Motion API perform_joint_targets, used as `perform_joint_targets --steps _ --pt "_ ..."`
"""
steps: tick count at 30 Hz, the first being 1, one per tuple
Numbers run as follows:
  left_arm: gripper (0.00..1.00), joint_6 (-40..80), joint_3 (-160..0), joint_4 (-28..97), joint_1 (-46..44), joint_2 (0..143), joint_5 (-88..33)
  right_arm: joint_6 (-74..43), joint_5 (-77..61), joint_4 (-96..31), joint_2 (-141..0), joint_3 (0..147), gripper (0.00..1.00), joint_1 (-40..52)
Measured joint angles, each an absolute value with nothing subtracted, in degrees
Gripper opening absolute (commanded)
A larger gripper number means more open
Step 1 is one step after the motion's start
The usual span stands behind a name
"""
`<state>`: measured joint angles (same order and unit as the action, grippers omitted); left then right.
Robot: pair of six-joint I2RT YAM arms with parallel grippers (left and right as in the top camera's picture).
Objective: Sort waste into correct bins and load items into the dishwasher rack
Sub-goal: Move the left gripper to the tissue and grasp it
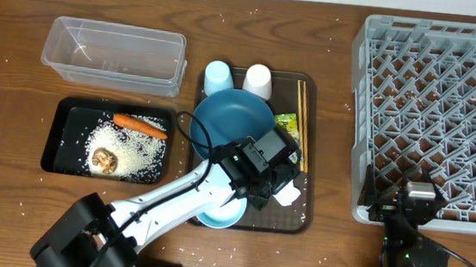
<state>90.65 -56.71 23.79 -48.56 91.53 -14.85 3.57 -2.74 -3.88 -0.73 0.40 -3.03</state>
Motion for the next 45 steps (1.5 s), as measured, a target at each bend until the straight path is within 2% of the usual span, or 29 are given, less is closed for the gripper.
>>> perform_joint_targets --steps 6,8,16,25,45 --pt "0.76 92.1 -56.7 23.7 -50.5 91.5 -9.9 3.6 -2.7 -3.9 -0.7 0.4 0.99 -3.0" --pt "0.85 92.2 -56.7 23.8 -51.9 91.5 -6.7 3.6 -2.7 -3.9 -0.7 0.4 0.99 -3.0" --pt "1.00 90.3 -56.7 21.5 -57.8 91.6 6.7 3.6 -2.7 -3.9 -0.7 0.4 0.99 -3.0" --pt "0.98 85.6 -56.7 18.1 -59.2 96.4 12.2 3.6 -2.7 -3.9 -0.7 0.4 0.99 -3.0" --pt "0.98 85.0 -56.7 17.3 -62.2 103.7 21.6 3.6 -2.7 -3.9 -0.7 0.4 0.99 -3.0"
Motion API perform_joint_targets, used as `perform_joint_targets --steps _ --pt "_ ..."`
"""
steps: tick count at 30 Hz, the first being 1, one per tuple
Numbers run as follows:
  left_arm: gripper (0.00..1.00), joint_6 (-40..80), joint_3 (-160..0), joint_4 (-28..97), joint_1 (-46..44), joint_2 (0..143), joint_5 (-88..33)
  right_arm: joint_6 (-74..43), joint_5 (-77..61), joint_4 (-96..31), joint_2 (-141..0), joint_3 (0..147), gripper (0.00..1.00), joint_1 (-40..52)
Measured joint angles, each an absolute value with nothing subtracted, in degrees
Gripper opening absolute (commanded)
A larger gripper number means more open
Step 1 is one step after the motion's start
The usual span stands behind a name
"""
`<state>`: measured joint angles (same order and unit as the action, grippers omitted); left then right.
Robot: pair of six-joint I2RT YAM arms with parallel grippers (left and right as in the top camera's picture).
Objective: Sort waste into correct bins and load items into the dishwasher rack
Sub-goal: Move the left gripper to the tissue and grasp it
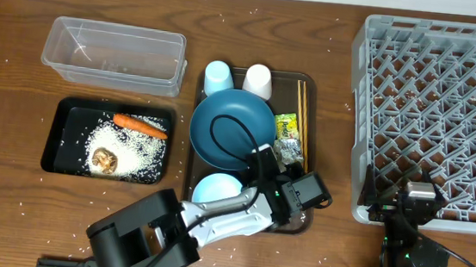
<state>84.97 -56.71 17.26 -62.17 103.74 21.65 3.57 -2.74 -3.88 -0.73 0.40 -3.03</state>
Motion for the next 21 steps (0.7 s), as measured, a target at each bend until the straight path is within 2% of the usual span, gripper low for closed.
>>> perform_joint_targets --steps 7,9,14,18,21 --pt "0.99 84.8 -56.7 17.0 -62.2 103.8 22.6 3.6 -2.7 -3.9 -0.7 0.4 0.99 -3.0" --pt "0.94 84.8 -56.7 17.0 -62.2 103.8 22.7 3.6 -2.7 -3.9 -0.7 0.4 0.99 -3.0" --pt "0.70 84.4 -56.7 16.9 -62.2 103.8 22.7 3.6 -2.7 -3.9 -0.7 0.4 0.99 -3.0" --pt "0.64 84.2 -56.7 16.9 -62.2 103.8 22.7 3.6 -2.7 -3.9 -0.7 0.4 0.99 -3.0" --pt "0.51 84.2 -56.7 16.9 -62.2 103.8 22.6 3.6 -2.7 -3.9 -0.7 0.4 0.99 -3.0"
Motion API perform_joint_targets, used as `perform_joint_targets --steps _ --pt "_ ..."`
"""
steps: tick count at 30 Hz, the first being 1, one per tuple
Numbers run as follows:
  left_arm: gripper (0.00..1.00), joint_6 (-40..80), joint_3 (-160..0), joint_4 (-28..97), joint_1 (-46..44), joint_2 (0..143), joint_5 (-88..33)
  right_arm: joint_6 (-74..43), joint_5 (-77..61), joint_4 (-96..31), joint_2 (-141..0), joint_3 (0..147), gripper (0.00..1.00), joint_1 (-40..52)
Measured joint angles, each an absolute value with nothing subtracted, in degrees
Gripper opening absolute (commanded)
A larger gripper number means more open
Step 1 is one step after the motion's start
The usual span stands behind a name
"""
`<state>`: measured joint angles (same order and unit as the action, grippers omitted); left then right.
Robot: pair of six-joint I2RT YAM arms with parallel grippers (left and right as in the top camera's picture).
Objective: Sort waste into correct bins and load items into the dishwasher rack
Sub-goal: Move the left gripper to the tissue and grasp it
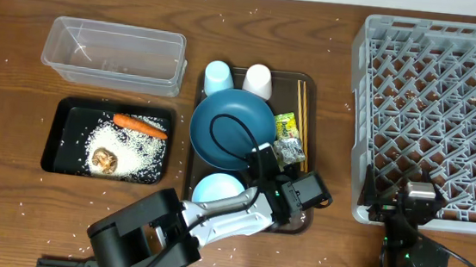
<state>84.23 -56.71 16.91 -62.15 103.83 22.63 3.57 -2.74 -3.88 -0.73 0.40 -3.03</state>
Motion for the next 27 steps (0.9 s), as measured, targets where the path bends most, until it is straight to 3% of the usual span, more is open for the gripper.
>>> perform_joint_targets --steps 4,9,15,27 --pt "0.38 84.2 -56.7 16.9 -62.2 103.8 22.6 3.6 -2.7 -3.9 -0.7 0.4 0.99 -3.0" --pt "0.28 84.2 -56.7 16.9 -62.2 103.8 22.7 3.6 -2.7 -3.9 -0.7 0.4 0.99 -3.0" --pt "0.06 84.2 -56.7 17.6 -62.2 103.8 22.6 3.6 -2.7 -3.9 -0.7 0.4 0.99 -3.0" --pt "0.06 84.0 -56.7 23.0 -62.2 97.6 18.5 3.6 -2.7 -3.9 -0.7 0.4 0.99 -3.0"
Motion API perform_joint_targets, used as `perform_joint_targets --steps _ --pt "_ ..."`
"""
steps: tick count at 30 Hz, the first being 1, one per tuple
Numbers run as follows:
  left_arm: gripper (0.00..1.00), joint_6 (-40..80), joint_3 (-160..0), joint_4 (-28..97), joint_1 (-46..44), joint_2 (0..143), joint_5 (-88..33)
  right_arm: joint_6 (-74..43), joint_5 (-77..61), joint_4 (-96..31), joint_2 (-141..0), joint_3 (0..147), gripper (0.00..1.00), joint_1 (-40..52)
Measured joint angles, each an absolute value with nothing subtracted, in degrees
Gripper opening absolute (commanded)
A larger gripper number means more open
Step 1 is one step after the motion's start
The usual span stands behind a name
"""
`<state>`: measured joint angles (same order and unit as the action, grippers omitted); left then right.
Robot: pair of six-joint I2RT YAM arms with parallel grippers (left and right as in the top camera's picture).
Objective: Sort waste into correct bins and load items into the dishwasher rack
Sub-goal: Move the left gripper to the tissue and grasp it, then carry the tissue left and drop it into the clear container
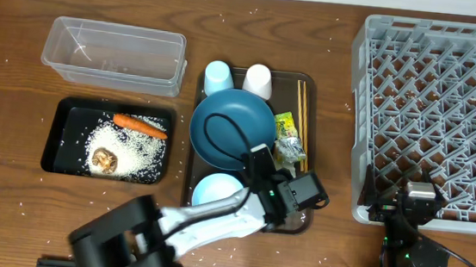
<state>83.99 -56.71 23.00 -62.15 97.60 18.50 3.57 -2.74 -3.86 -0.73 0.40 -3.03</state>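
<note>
My left gripper (299,193) is low over the front right corner of the brown tray (313,81); its jaws are hidden under its own body. On the tray are a dark blue plate (226,119), a light blue bowl (213,187), a light blue cup (217,75), a white cup (258,78), chopsticks (301,113), a green wrapper (285,123) and a crumpled wrapper (288,149). The grey dishwasher rack (439,108) stands at the right. My right gripper (411,200) rests by the rack's front edge, its fingers not visible.
A clear plastic bin (115,54) stands at the back left. In front of it a black bin (58,139) holds a carrot (139,125), rice and a brown food lump. Rice grains are scattered over the wooden table.
My left gripper has shifted slightly left over the tray's front right corner, and the arm behind it has swung lower and to the left. The right arm has not moved.
My left gripper was first over the tray's front middle, beside a white paper scrap near the bowl. Then it stood over the front right corner, covering that scrap, and stayed there. Now it is a little further left, the scrap still unseen.
</note>
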Motion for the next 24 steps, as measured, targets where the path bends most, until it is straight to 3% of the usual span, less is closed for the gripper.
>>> perform_joint_targets --steps 12,24 --pt "0.06 78.3 -56.7 23.7 -62.2 80.8 10.6 3.6 -2.7 -3.9 -0.7 0.4 0.99 -3.0" --pt "0.06 75.1 -56.7 32.9 -61.9 71.9 18.6 3.6 -2.7 -3.9 -0.7 0.4 0.99 -3.0"
